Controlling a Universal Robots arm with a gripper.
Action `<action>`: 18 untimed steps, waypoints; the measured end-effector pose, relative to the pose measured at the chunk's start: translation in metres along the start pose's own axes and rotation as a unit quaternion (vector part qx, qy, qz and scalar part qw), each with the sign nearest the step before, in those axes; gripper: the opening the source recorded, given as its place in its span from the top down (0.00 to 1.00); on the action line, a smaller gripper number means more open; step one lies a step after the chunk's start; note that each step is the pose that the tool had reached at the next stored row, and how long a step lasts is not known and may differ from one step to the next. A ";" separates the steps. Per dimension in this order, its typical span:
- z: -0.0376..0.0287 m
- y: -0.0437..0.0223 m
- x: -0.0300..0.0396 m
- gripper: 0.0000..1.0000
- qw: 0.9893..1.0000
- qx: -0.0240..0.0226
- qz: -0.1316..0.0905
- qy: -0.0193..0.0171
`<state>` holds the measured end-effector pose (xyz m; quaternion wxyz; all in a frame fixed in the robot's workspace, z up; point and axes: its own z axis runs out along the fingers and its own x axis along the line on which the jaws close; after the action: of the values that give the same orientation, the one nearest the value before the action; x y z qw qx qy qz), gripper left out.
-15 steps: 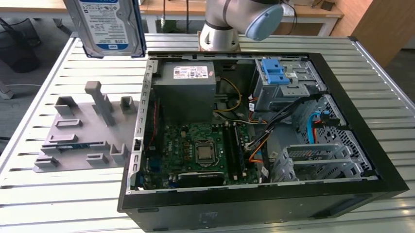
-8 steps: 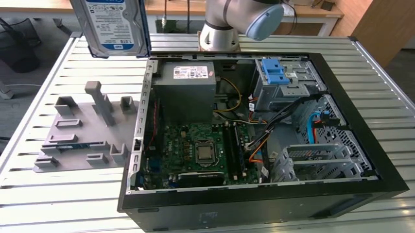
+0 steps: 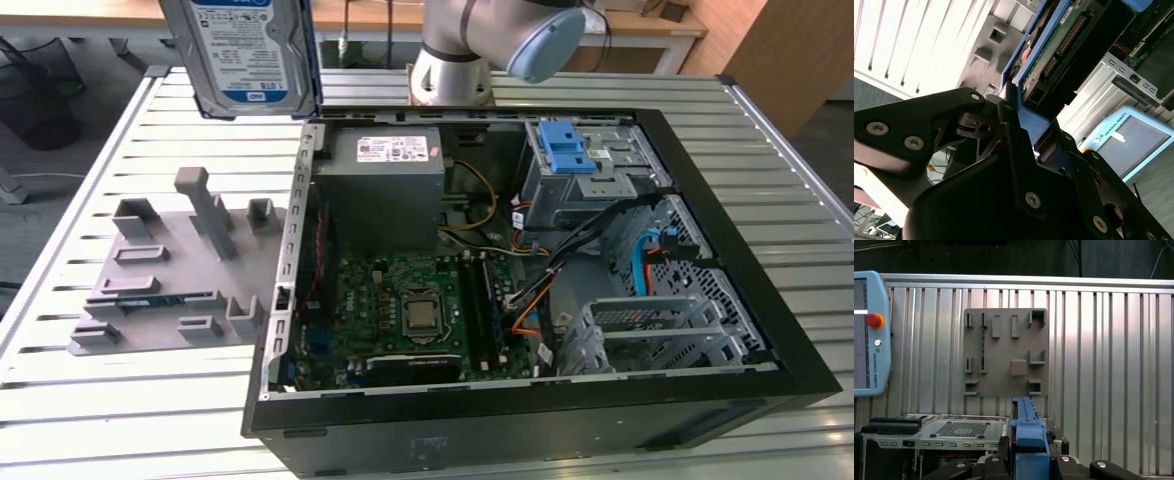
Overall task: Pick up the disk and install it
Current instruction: 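Pick up the disk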
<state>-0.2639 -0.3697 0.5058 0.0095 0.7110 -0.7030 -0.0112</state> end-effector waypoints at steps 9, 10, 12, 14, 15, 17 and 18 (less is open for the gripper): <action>-0.0004 -0.0135 0.0004 0.64 1.000 0.000 0.000 0.000; -0.0005 -0.0149 0.0004 0.64 1.000 0.000 0.000 0.000; -0.0006 -0.0181 0.0005 0.64 1.000 -0.001 0.000 0.000; -0.0006 -0.0212 0.0006 0.64 1.000 -0.001 0.000 0.000; -0.0007 -0.0228 0.0007 0.64 1.000 -0.001 0.000 0.000; -0.0008 -0.0260 0.0008 0.64 1.000 -0.001 0.000 0.000; -0.0008 -0.0276 0.0009 0.64 1.000 -0.001 0.000 0.000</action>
<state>-0.2362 -0.3703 0.5058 0.0101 0.7110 -0.7030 -0.0118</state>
